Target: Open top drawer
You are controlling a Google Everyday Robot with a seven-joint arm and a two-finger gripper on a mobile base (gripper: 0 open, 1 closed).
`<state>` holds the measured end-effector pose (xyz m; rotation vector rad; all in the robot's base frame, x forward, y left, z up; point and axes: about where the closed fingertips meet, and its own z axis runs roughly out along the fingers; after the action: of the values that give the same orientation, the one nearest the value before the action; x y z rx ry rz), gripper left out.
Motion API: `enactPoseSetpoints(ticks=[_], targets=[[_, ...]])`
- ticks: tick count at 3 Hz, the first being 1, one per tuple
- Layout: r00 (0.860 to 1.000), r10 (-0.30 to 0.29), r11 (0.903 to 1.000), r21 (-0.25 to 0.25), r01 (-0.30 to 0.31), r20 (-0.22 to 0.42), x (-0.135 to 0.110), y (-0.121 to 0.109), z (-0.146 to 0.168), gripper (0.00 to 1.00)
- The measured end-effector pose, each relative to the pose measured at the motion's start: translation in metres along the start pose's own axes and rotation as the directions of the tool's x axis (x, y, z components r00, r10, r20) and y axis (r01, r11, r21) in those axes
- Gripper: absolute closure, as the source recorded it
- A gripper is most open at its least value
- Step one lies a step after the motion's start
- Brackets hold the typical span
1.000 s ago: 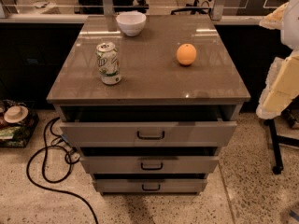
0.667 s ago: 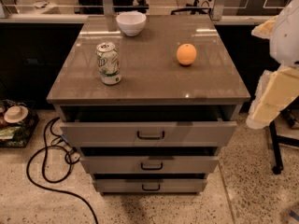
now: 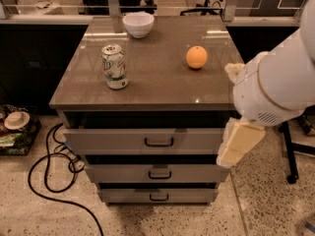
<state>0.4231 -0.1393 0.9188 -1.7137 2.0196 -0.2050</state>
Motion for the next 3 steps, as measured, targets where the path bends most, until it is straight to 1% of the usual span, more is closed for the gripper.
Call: enactPoseSetpoints(ticks=[1,2,3], targets=[[0.997,-0.074,0.9963,-0.045,0.074,-0.004,-0.016,0.024,0.050,0.00],[0.996,-0.084,0.9947,-0.058,0.084,0.006,-0.021,0.025,0.059,0.00],[0.992,-0.116,0.9859,-0.115,0.122,0.055,-0.040,0.034,0.094,0.00]])
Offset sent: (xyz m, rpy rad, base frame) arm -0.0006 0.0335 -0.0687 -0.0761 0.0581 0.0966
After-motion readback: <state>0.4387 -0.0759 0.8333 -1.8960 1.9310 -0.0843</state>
